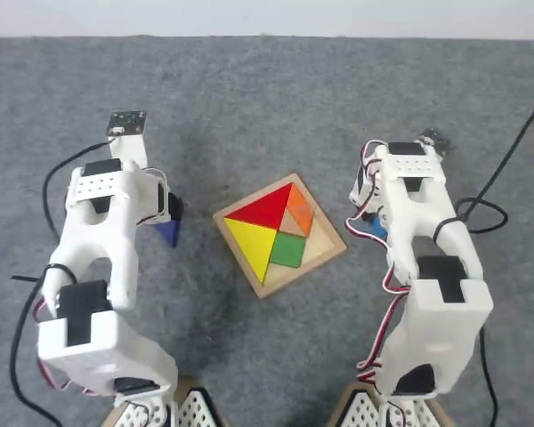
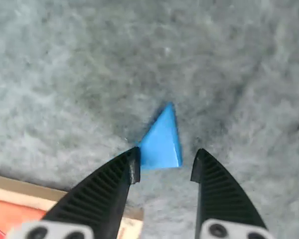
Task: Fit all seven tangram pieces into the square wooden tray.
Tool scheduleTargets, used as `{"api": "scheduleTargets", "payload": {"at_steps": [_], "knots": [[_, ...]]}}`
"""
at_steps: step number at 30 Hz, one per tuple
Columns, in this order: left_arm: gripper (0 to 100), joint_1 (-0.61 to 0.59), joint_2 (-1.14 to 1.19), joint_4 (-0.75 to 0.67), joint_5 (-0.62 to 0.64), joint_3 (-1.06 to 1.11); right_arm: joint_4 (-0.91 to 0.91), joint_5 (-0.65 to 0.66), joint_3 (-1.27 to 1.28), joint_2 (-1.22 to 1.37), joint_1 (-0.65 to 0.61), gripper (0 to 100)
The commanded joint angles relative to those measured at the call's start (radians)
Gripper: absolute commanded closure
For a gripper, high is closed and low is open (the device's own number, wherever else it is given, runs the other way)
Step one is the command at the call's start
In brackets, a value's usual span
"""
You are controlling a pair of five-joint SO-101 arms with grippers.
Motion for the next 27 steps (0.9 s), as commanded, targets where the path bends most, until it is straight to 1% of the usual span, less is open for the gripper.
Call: {"api": "scheduleTargets", "payload": {"at_steps": [1, 3, 5, 8, 9, 16, 21, 24, 26, 27], "knots": [[78, -0.005, -0.02, -0.005, 0.008, -0.007, -0.028, -0.037, -0.029, 0.038, -0.01, 80.9], [78, -0.005, -0.02, 0.005, 0.008, -0.008, -0.044, -0.032, -0.043, 0.064, -0.001, 84.2], [78, -0.005, -0.02, 0.003, 0.008, -0.008, -0.035, -0.018, -0.074, 0.077, 0.01, 90.2], [78, -0.003, -0.02, 0.003, 0.008, -0.008, -0.019, 0.114, -0.12, 0.091, 0.015, 98.6], [78, -0.003, -0.02, 0.002, 0.008, -0.008, -0.008, 0.144, -0.126, 0.088, 0.01, 99.7], [78, 0.002, -0.02, 0.002, 0.008, -0.008, 0.117, 0.155, -0.199, 0.073, 0.012, 99.2], [78, 0.002, -0.017, -0.003, 0.009, -0.007, 0.275, 0.226, -0.315, 0.03, -0.013, 99.2], [78, 0.002, -0.018, -0.003, 0.011, -0.007, 0.352, 0.222, -0.338, -0.021, -0.077, 99.2], [78, 0.002, -0.018, -0.003, 0.011, -0.007, 0.39, 0.21, -0.334, -0.051, -0.153, 99.2], [78, 0.002, -0.018, -0.003, 0.011, -0.007, 0.404, 0.184, -0.324, -0.064, -0.193, 99.2]]}}
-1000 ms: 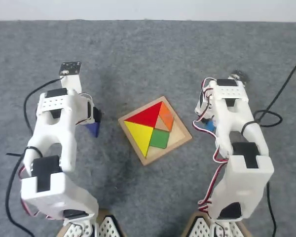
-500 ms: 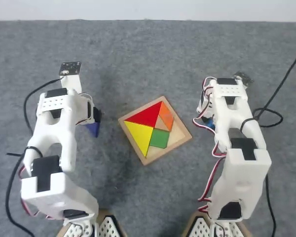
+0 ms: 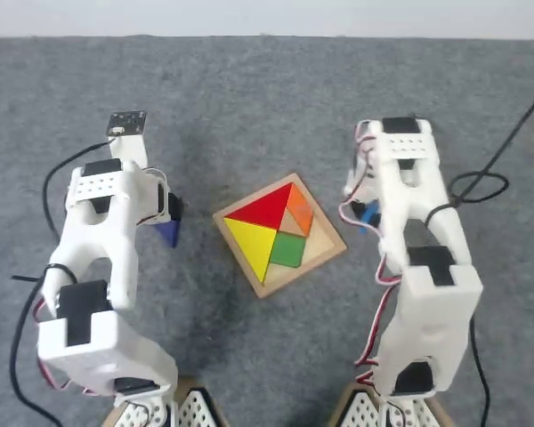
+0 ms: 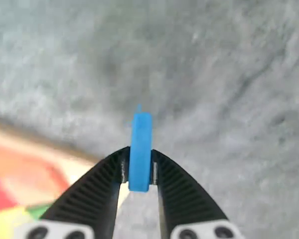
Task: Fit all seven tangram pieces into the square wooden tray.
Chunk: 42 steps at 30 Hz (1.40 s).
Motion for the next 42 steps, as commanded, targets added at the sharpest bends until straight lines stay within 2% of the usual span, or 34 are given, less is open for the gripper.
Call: {"api": "scheduleTargets", "payload": {"at_steps": [1, 5, 11, 13, 20, 25, 27, 32, 36, 42], "knots": [[78, 0.002, -0.018, -0.003, 0.011, -0.007, 0.064, -0.049, -0.021, -0.119, -0.14, 99.2], [78, 0.002, -0.012, -0.002, 0.009, -0.007, -0.041, -0.057, 0.092, -0.165, -0.272, 99.2], [78, 0.002, -0.011, -0.003, 0.009, -0.007, -0.176, 0.114, 0.282, -0.239, -0.437, 99.2], [78, 0.003, -0.011, -0.003, 0.009, -0.007, -0.213, 0.135, 0.331, -0.251, -0.481, 99.2], [78, 0.002, -0.011, -0.003, 0.009, -0.007, -0.271, -0.054, 0.351, -0.262, -0.469, 98.8], [78, 0.002, -0.011, -0.003, 0.008, -0.007, -0.285, -0.091, 0.347, -0.257, -0.47, 98.1], [78, 0.003, -0.011, -0.003, 0.008, -0.007, -0.295, -0.104, 0.341, -0.252, -0.489, 94.0], [78, 0.003, -0.011, -0.003, 0.008, -0.007, -0.291, -0.273, 0.342, -0.252, -0.582, 77.5], [78, 0.003, -0.011, -0.003, 0.008, -0.007, -0.291, -0.281, 0.341, -0.263, -0.624, 69.9], [78, 0.003, -0.011, -0.003, 0.008, -0.007, -0.352, -0.282, 0.341, -0.257, -0.621, 73.5]]}}
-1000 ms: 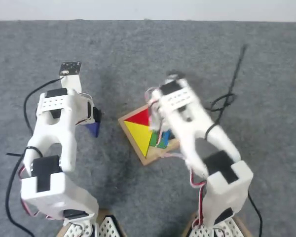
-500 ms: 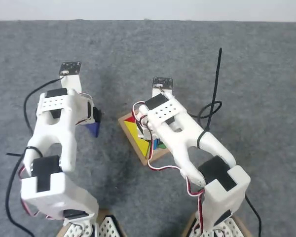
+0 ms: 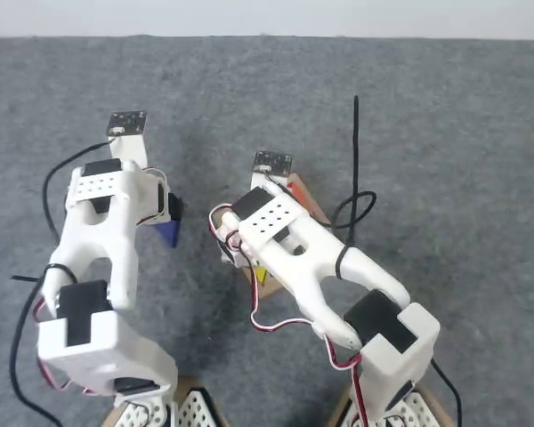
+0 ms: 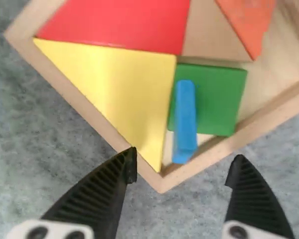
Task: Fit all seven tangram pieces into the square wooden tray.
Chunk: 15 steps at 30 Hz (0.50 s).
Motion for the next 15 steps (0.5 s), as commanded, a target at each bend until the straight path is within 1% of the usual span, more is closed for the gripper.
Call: {"api": "scheduleTargets", "payload": {"at_steps": [1, 6, 9, 15], "knots": [[78, 0.003, -0.011, -0.003, 0.008, -0.007, -0.062, -0.014, -0.015, -0.067, -0.005, 74.6], [78, 0.003, -0.011, 0.0, 0.008, -0.007, -0.145, -0.011, -0.015, -0.067, -0.012, 79.5], [78, 0.003, -0.011, 0.0, 0.008, -0.007, -0.173, 0.028, -0.011, -0.065, -0.025, 79.9], [78, 0.003, -0.011, -0.002, 0.008, -0.007, -0.177, 0.034, -0.015, -0.076, -0.028, 80.0]]}}
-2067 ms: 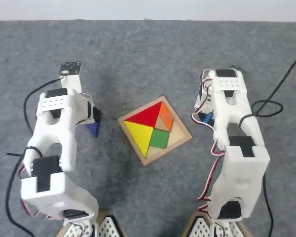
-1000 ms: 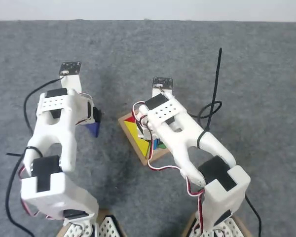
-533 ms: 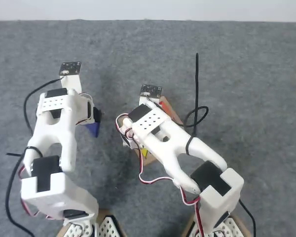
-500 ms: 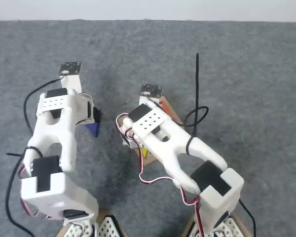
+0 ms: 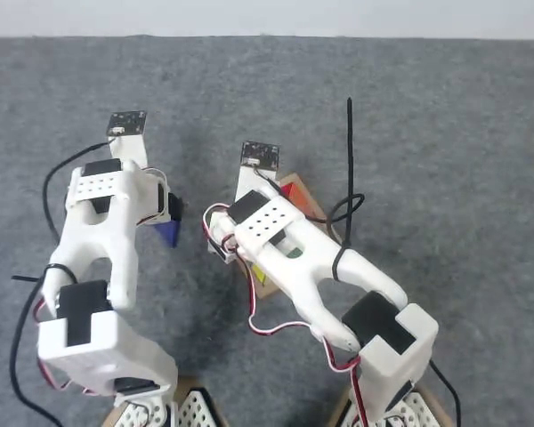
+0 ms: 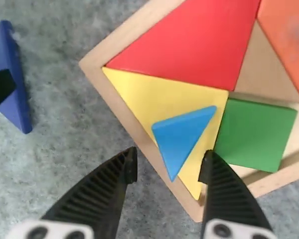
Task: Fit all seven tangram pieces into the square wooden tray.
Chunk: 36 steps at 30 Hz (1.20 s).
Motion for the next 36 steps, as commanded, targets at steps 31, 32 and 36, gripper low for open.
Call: {"api": "scheduleTargets", "payload": {"at_steps": [31, 32, 36], "knots": [[87, 0.416, -0.11, 0.003, -0.295, 0.051, -0.232, 1.01, 1.03, -1.168, 0.68, 98.5], [87, 0.442, -0.101, 0.003, -0.29, 0.05, -0.219, 1.01, 1.03, -1.179, 0.687, 99.1], [94, 0.489, -0.081, -0.012, -0.247, 0.047, -0.214, 1.008, 1.034, -1.187, 0.7, 99.1]]}}
